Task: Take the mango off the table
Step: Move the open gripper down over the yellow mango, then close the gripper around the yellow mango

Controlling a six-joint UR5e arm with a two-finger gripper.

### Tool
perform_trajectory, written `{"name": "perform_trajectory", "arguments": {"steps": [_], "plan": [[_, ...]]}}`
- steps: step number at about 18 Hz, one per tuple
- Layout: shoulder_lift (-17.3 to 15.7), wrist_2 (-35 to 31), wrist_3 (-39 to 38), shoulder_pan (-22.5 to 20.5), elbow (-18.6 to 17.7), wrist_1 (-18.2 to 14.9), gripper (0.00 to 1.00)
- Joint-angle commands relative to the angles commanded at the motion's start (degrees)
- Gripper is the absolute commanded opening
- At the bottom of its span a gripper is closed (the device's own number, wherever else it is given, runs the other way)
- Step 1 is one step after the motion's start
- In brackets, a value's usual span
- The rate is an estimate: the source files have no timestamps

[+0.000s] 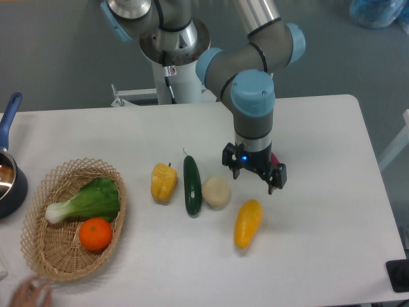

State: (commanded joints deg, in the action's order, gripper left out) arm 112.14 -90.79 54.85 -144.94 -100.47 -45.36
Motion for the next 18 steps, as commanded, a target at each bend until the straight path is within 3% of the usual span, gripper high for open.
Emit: {"name": "perform_trajectory", "arguments": {"steps": [6,18], "plan": [[5.9,-0.2,-4.6,1.5,5.3,0.3,1.0],[10.3,-0.5,-4.7,2.9,7.5,0.3,1.0]]}}
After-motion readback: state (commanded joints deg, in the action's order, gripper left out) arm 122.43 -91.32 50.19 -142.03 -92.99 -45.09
